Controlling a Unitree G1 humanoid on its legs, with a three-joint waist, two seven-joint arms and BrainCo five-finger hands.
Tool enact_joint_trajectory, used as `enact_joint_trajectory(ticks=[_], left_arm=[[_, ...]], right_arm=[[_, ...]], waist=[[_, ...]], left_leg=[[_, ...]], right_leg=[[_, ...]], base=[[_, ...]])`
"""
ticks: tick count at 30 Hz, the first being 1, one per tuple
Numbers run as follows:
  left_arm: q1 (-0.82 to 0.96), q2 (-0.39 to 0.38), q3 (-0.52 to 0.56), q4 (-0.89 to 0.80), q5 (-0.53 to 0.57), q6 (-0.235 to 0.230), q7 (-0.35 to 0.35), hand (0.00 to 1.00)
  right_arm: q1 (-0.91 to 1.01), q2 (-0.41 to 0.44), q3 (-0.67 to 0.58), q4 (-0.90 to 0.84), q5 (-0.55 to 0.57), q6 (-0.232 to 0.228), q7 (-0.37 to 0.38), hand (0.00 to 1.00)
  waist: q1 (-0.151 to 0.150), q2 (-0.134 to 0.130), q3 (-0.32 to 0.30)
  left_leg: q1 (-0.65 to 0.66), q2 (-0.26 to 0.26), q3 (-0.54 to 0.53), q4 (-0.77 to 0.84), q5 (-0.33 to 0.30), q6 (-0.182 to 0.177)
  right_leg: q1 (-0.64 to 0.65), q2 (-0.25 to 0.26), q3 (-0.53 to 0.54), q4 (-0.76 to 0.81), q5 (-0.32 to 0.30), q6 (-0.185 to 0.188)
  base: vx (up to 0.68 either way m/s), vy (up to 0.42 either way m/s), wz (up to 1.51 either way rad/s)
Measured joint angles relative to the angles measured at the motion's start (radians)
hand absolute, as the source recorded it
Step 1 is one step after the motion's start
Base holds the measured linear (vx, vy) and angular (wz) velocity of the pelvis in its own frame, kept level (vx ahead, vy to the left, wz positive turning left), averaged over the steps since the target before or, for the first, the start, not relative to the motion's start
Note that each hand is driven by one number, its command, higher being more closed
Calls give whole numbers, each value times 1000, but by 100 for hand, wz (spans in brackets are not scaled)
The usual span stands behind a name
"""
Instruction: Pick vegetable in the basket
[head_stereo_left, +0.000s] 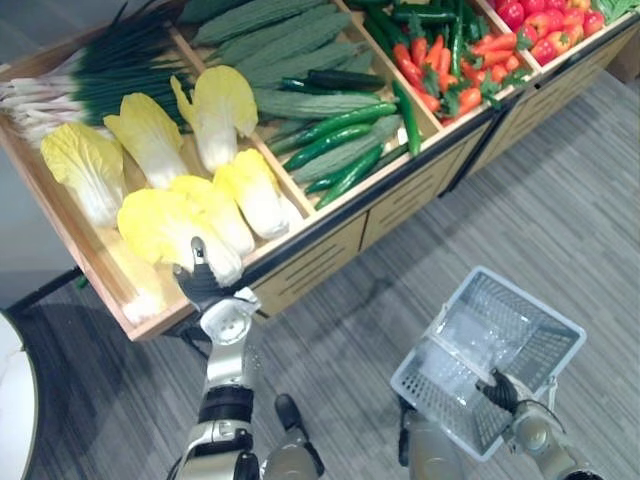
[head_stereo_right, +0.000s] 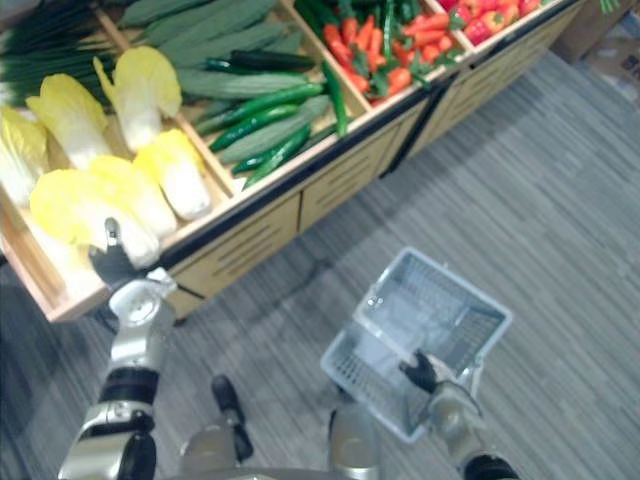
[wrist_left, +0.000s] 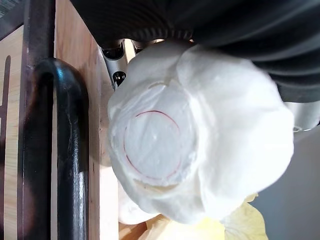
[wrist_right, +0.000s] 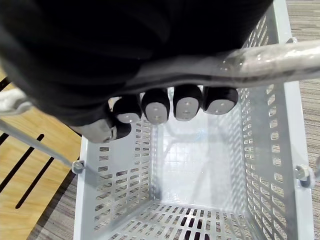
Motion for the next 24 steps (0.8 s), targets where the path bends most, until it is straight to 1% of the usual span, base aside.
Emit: enact_joint_trajectory(ticks=[2, 4, 7, 9, 11, 13, 16, 18, 20, 21, 23, 24], left_arm=[[14, -5, 2, -50, 9, 2, 9, 100], [17, -5, 13, -147, 55, 6, 23, 100], [17, -6, 19, -236, 129, 10, 48, 100], [18, -8, 18, -298, 185, 27, 55, 100], [20, -32, 14, -377, 263, 45, 60, 100], [46, -41, -10, -433, 315, 50, 64, 100], [94, -71, -66, -497, 339, 50, 59, 100], [138, -67, -124, -523, 347, 50, 28, 100], [185, -58, -219, -542, 347, 48, -38, 100], [194, -53, -246, -542, 347, 46, -58, 100], [233, -7, -347, -542, 342, 23, -151, 100], [238, 10, -374, -542, 339, 14, -175, 100]], right_arm=[[10, 3, 0, -2, 0, 0, 0, 100], [14, 10, -3, -2, -3, 0, 0, 100], [27, 20, -10, -4, -21, 1, -1, 100], [37, 21, -13, -11, -27, 0, -1, 100], [49, 22, -44, -34, -27, -2, -1, 100], [53, 21, -89, -46, -22, -8, -1, 100], [48, 5, -145, -66, 10, -10, 0, 100], [48, -25, -155, -94, 19, -11, 3, 100], [38, -91, -153, -154, 34, -13, 26, 100], [33, -111, -152, -168, 42, -14, 40, 100], [-12, -212, -111, -224, 63, -21, 85, 100], [-30, -241, -93, -235, 73, -24, 95, 100]], waist=[[2, 0, -8], [2, 0, -16], [3, 1, -41], [2, 2, -51], [2, 5, -55], [1, 10, -66], [2, 15, -82], [2, 16, -86], [1, 16, -87], [1, 16, -87], [-1, 17, -88], [-2, 19, -90]], left_leg=[[3, 1, 0, 0, -1, -1], [1, 1, -2, 0, -1, -1], [1, 2, -3, 1, -1, -1], [1, 3, -4, 1, -1, -1], [4, 3, -10, 1, 0, -1], [6, 4, -16, 0, 0, -1], [8, 4, -15, 0, 0, -1], [17, 4, -8, 0, 0, -1], [30, 4, 12, -1, -2, -3], [35, 4, 19, -1, -3, -4], [61, 5, 64, -1, -11, -11], [66, 5, 75, -1, -13, -14]], right_leg=[[3, 0, -1, 0, -1, 1], [4, 0, -2, 0, -1, 1], [4, 1, -4, -1, -1, 1], [6, 1, -6, -1, -1, 1], [13, 0, -11, -1, -1, 1], [20, 1, -16, -2, -1, 1], [21, 1, -15, -2, -1, 1], [24, 1, -9, -1, -1, 1], [23, 3, 13, 0, 1, 2], [22, 4, 19, 0, 1, 3], [17, 11, 64, -3, 4, 8], [15, 12, 74, -4, 6, 11]], base=[[0, 0, 0], [32, 0, 2], [14, 0, 1], [30, -1, 3], [9, 2, 8], [3, 4, 7], [0, 0, 0], [11, 6, -11], [9, 8, -23], [9, 10, -33], [10, 7, -51], [12, 4, -60]])
